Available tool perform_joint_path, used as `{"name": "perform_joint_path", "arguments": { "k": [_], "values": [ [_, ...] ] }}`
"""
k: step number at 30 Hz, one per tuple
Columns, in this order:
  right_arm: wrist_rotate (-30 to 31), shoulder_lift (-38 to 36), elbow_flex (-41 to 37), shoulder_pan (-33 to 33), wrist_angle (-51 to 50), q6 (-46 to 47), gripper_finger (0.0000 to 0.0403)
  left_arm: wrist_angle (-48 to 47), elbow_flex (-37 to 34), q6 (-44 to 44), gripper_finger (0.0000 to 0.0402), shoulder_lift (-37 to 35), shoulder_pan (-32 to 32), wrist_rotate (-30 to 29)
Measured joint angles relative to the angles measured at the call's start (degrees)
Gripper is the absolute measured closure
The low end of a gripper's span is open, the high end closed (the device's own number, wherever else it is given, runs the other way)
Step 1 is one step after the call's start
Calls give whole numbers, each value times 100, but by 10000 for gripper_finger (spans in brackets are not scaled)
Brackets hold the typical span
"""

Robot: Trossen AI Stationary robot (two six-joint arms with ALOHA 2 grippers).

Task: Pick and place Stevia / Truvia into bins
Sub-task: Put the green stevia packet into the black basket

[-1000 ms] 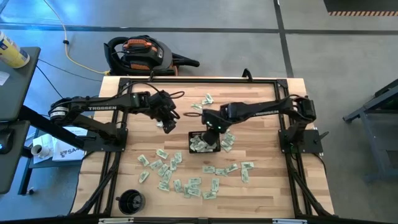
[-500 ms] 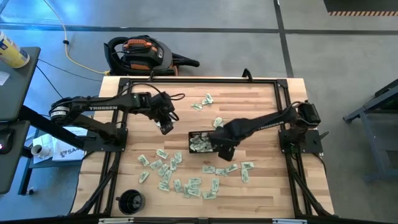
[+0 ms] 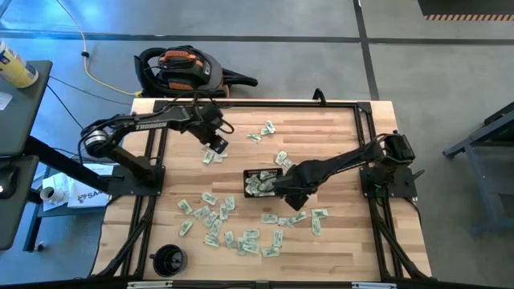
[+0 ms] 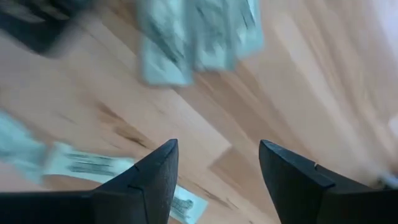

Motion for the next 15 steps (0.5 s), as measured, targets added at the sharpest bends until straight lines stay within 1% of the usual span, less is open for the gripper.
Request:
{"name": "perform_joint_path", "arguments": {
  "k": [4,6,8,12,15],
  "values": [
    [-234,2,-452,15,8,241,188,90,0,-16,229,401,-98,48],
    [-336,2,-603,11,80,312,187,235,0,-25,229,581,-185,-122],
    [-341,7,-661,11,130,355,187,385,0,-77,229,734,-225,-311],
    [-332,7,-673,7,254,371,187,746,0,-283,229,963,-205,-396],
    [-319,7,-673,7,337,402,187,953,0,-278,229,1118,-203,-542]
  ]
}}
